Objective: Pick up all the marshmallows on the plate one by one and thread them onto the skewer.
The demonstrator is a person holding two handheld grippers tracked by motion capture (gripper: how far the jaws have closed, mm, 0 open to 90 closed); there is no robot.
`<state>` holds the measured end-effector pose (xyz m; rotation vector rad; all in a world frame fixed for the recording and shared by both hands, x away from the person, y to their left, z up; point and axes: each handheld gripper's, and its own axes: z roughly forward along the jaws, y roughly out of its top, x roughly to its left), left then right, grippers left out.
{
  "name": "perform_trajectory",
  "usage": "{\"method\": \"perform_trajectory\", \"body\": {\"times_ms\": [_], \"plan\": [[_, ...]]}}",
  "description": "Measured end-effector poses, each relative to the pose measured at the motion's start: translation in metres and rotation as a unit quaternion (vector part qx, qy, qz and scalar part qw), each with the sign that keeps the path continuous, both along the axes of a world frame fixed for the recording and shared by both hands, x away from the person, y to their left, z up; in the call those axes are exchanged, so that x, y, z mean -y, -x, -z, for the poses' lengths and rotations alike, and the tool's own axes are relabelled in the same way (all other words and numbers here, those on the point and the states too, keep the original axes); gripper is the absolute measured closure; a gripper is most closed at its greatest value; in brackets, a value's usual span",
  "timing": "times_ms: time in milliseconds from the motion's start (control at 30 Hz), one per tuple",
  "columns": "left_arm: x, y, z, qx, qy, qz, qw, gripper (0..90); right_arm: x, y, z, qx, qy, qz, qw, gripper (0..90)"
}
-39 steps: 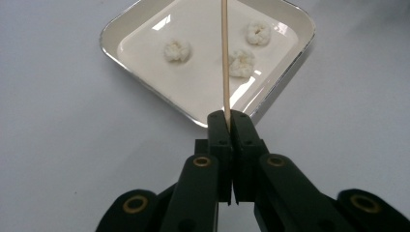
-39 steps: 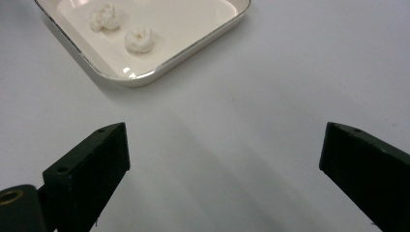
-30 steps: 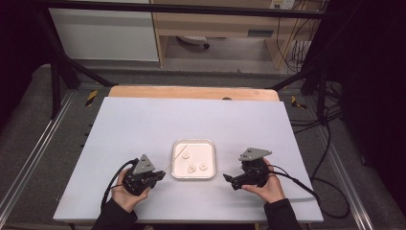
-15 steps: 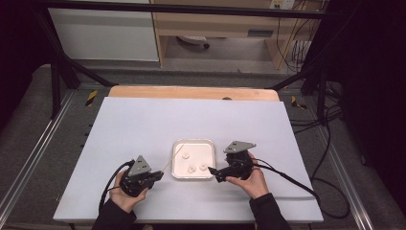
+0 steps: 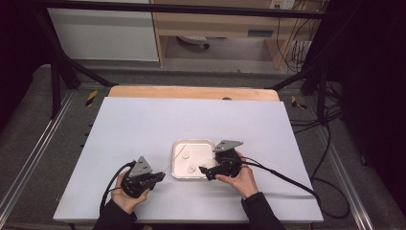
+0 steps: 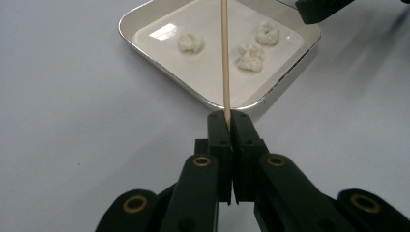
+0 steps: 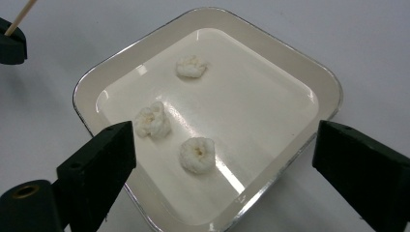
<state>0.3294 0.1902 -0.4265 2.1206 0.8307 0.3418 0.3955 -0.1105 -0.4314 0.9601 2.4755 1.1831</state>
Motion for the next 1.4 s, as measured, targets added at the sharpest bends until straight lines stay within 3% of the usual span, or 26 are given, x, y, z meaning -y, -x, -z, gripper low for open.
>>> {"method": "perform_trajectory", "body": {"times_ms": [167, 567, 1067, 1400], "plan": [[0.001, 0.000, 0.001, -0.003, -0.002, 0.001, 1.0000, 88.4, -0.008, 0.001, 0.005, 0.000, 0.013, -0.023, 0.9997, 18.4], [0.003, 0.000, 0.001, -0.002, 0.001, 0.002, 1.0000, 88.4, -0.013, 0.000, 0.016, 0.013, 0.042, -0.028, 0.9986, 52.3], [0.004, 0.001, 0.000, -0.002, 0.004, 0.005, 1.0000, 88.4, -0.013, 0.000, 0.019, 0.007, 0.042, -0.030, 0.9986, 67.0], [0.006, 0.002, 0.000, 0.003, 0.009, 0.005, 0.9999, 88.4, -0.011, -0.001, 0.015, -0.001, 0.025, -0.022, 0.9994, 70.0]]}}
